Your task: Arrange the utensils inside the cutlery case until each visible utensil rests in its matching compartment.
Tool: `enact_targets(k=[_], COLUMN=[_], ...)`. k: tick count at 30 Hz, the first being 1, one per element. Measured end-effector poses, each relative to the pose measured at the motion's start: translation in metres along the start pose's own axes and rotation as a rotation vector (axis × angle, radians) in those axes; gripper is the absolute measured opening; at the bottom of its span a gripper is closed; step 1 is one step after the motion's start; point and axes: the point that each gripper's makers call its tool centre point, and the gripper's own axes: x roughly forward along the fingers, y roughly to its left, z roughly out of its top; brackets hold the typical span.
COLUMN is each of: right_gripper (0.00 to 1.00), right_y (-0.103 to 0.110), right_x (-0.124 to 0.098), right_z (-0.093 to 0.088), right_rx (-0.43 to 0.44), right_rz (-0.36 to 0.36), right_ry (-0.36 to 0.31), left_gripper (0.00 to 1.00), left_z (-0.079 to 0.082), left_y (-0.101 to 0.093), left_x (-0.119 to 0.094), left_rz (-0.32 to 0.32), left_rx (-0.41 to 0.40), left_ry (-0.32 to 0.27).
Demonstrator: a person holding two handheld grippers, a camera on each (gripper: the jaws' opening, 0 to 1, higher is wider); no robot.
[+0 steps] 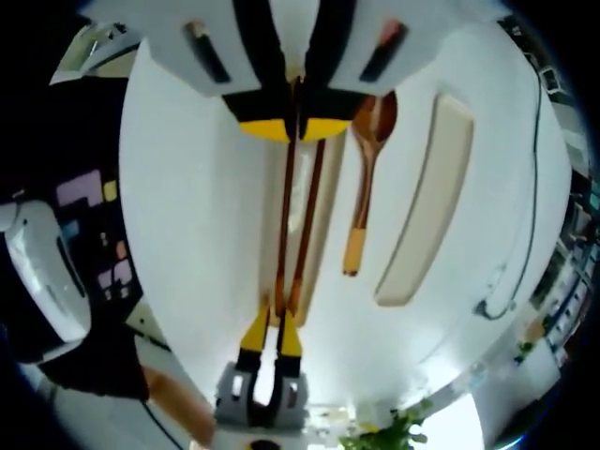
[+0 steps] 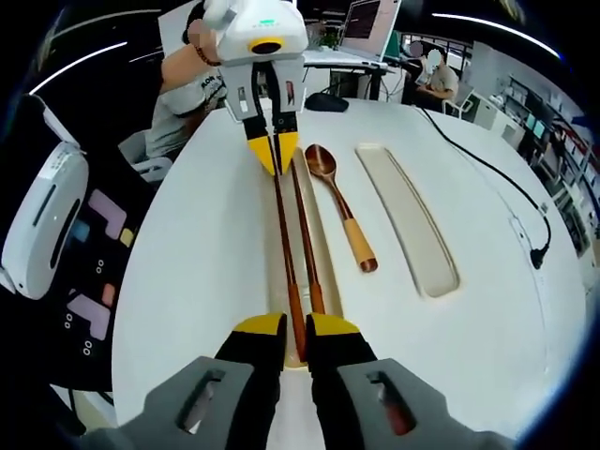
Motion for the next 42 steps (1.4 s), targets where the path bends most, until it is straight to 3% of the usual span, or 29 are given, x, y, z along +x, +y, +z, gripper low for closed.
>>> enact_targets(k=[13,21,24,34,39,42], right_gripper=[0.08,0.09,0.1,0.16,0.16,0.16], right_y=[-0.012,-0.019,-0.024,-0.042,-0.05,-0.051], right_x=[-0.014,-0.009,-0.006,0.008,0.016,0.022], right_z=[0.018,0.032,0.037,0.048,0.05,0.054], right_rx=[-0.042,-0.06,-0.06,-0.032,-0.016,-0.008], right_rz=[-0.053,-0.051,-0.053,-0.071,-0.075,-0.063], right_ry=[-0.03,-0.046,-0.055,-0.083,-0.069,-0.072], left_gripper=[0.02,0.03,0.03,0.06,0.06,0.08], left_z=[0.001,-0.009,-0.01,-0.033,-0.051,-0.055], left_y=[0.007,0.019,0.026,0.048,0.059,0.064], left_x=[-0.013,-0.024,-0.029,-0.038,-0.036,-0.034], left_rz=[0.034,0.095,0.122,0.196,0.192,0.183], left_rx=[-0.029,-0.044,-0.065,-0.108,-0.138,-0.204], left_ry=[-0.036,-0.029,-0.056,-0.07,-0.051,-0.078])
